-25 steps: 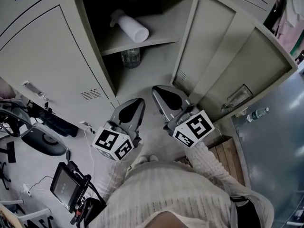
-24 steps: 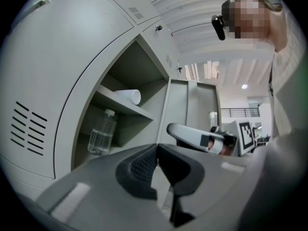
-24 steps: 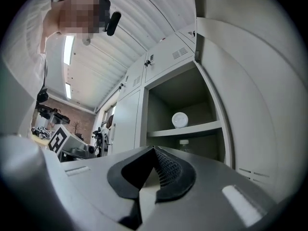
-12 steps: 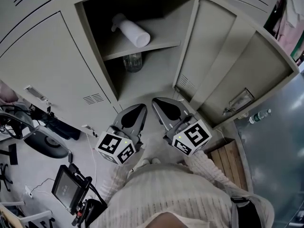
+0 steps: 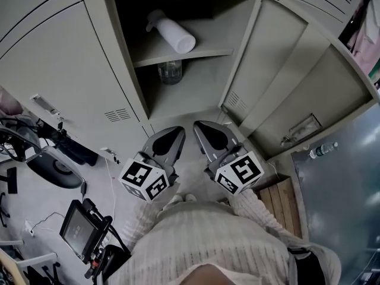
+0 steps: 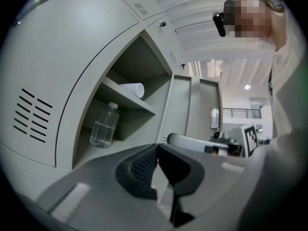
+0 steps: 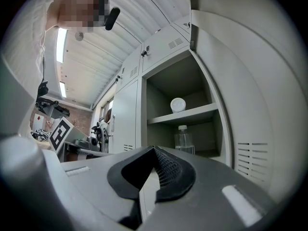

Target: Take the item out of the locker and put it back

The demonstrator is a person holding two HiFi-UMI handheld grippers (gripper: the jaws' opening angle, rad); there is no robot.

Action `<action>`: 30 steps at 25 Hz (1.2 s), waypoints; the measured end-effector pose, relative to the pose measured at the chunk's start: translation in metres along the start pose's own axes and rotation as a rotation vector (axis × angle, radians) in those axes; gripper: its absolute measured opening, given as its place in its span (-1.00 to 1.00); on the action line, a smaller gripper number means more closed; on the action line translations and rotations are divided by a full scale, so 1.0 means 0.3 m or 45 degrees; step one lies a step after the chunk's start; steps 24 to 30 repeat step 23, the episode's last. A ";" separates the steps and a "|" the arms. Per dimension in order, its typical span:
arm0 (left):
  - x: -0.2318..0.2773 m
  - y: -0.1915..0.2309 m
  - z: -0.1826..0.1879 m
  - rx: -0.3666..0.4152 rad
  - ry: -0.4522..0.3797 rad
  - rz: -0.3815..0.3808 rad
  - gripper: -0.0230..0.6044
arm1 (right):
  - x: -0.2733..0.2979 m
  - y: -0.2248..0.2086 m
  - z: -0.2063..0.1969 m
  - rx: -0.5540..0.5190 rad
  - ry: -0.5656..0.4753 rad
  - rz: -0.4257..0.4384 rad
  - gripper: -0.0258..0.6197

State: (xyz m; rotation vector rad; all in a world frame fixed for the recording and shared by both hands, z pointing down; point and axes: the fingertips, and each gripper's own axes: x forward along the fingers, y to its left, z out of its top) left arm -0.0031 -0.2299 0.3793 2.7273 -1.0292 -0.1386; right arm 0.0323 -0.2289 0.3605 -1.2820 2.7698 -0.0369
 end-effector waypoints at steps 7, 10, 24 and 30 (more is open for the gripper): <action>0.011 -0.026 0.005 0.008 0.008 -0.019 -0.90 | -0.014 -0.010 -0.007 -0.008 0.024 -0.013 -0.92; 0.012 -0.026 0.009 0.014 0.007 -0.024 -0.90 | -0.008 -0.009 -0.002 -0.020 0.016 -0.015 -0.92; -0.009 -0.023 0.006 -0.027 -0.011 -0.010 -0.90 | -0.014 0.007 -0.015 -0.030 0.034 -0.007 -0.92; -0.009 -0.023 0.006 -0.027 -0.011 -0.010 -0.90 | -0.014 0.007 -0.015 -0.030 0.034 -0.007 -0.92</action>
